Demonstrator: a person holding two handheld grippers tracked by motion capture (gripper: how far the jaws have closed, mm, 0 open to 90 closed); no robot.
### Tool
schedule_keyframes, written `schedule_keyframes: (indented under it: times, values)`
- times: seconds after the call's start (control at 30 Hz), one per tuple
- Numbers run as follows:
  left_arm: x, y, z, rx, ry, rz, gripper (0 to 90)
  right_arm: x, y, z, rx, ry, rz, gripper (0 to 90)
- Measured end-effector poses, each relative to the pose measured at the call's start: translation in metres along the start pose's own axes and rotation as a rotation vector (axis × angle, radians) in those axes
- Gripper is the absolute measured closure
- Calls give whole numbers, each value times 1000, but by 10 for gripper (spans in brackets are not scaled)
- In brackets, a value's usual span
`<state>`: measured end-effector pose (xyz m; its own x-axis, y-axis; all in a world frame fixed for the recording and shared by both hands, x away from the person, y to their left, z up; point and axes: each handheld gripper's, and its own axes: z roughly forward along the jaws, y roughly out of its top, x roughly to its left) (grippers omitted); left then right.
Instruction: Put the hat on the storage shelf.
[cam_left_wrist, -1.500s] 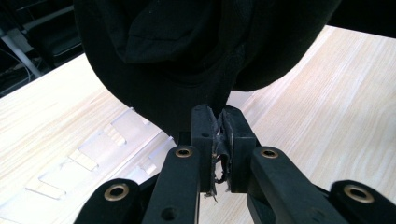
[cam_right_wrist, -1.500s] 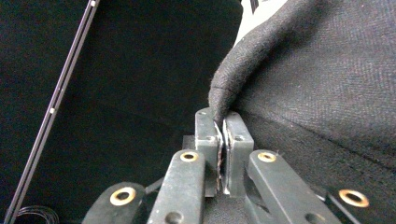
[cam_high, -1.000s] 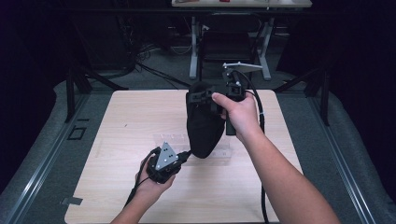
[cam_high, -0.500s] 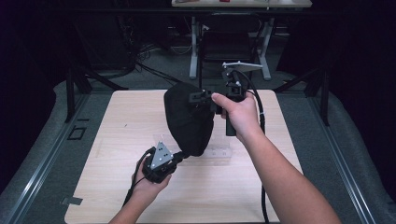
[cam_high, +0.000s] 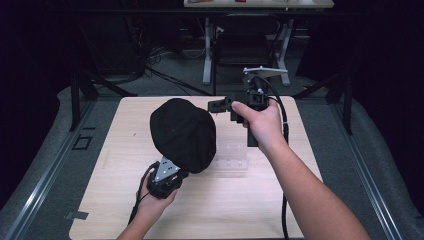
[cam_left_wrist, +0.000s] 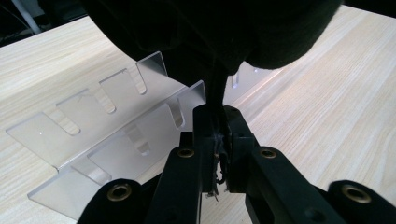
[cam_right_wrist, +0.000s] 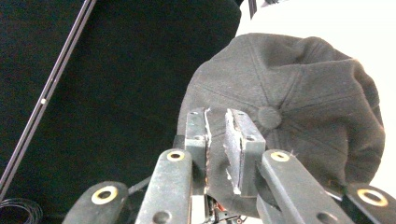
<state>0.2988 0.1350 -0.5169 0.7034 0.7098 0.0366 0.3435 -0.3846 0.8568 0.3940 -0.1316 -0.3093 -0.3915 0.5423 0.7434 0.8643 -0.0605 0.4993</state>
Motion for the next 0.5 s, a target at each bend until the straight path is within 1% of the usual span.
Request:
schedule_keyframes:
  times: [0.03,0.1,0.17,0.23,0.27,0.33,0.37,0.47,0.5]
  values:
    - [-1,-1,0,-3,0,-6,862,0,0,0,-4,0,3,785]
    - [-1,-2,0,-2,1,-3,861,0,-1,-1,-6,0,6,783]
    - [-1,-3,0,-5,-1,-15,860,-1,-1,-3,-9,-1,8,782]
    - [0,-5,0,-7,0,-19,857,-2,-1,-5,-16,-4,11,781]
    - [0,-6,0,-12,-7,-35,855,-2,-1,-6,-16,-4,9,781]
    - [0,-6,0,-9,-3,-30,853,-2,-1,-7,-14,-7,8,781]
    - [3,-6,-1,-5,-7,-12,851,-3,-2,-10,-17,-15,9,781]
    - [2,-7,-1,-7,-4,-16,841,-4,-2,-12,-19,-25,2,781]
    - [2,-6,-2,-4,2,-10,834,-5,-3,-15,-21,-37,-4,779]
